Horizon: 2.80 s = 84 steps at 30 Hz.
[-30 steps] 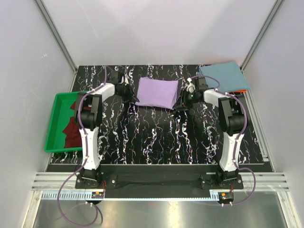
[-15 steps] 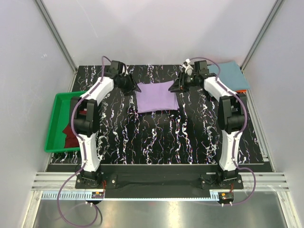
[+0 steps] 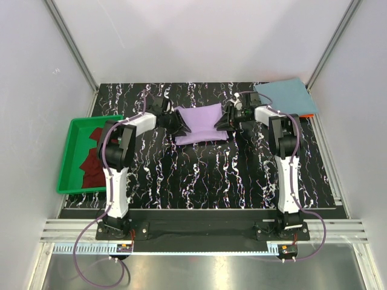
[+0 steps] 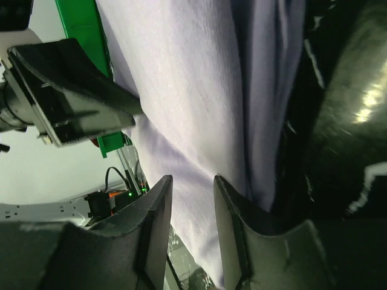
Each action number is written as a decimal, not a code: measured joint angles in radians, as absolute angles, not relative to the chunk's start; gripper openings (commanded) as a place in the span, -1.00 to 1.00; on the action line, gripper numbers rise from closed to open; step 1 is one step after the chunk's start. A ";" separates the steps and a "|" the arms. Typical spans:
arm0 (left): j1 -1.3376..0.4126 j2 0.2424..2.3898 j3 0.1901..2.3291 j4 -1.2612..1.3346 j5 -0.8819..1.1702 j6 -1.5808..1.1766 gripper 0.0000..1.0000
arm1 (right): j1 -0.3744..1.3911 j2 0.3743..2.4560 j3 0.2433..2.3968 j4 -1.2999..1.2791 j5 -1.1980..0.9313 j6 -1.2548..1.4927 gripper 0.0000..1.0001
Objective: Fold and stack the t-shirts
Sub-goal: Fold the tshirt
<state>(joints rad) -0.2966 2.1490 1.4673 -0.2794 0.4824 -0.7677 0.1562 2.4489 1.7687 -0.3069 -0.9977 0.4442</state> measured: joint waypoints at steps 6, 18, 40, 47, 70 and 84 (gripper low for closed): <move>-0.260 2.146 1.521 -0.355 0.437 -0.739 -0.10 | 0.126 2.402 1.763 -0.372 -0.983 0.387 -0.15; -0.273 2.125 1.615 -0.425 0.434 -0.683 -0.03 | 0.165 2.294 1.698 -0.443 -1.025 0.308 -0.17; -0.228 2.066 1.533 -0.488 0.506 -0.654 0.08 | 0.128 2.183 1.587 -0.598 -0.846 0.261 -0.19; -0.236 1.955 1.408 -0.447 0.600 -0.649 0.08 | 0.157 2.193 1.647 -0.675 -0.753 0.227 0.18; -0.212 1.898 1.396 -0.587 0.489 -0.593 0.26 | 0.190 2.358 1.869 -0.484 -0.584 0.284 0.57; -0.135 2.149 1.562 -0.585 0.485 -0.559 -0.12 | 0.249 2.384 1.848 -0.366 -0.607 0.268 0.35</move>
